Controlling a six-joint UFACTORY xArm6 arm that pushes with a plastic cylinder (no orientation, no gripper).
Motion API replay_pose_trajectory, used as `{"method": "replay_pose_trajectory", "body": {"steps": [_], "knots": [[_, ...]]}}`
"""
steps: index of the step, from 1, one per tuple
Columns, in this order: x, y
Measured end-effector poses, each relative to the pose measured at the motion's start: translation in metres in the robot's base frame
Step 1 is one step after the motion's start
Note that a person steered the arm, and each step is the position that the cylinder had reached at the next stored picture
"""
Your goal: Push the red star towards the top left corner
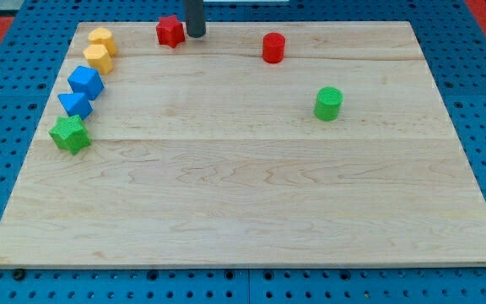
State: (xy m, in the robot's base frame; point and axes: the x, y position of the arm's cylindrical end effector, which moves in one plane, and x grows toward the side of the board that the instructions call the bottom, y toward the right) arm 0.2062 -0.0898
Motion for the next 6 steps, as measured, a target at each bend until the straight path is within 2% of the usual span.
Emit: {"method": "replay_pose_trajectory", "body": {"steps": [2, 3, 4, 6], "knots": [[-0.012, -0.032], [0.013, -0.002], [0.029, -0.001], [0.005, -0.032]]}}
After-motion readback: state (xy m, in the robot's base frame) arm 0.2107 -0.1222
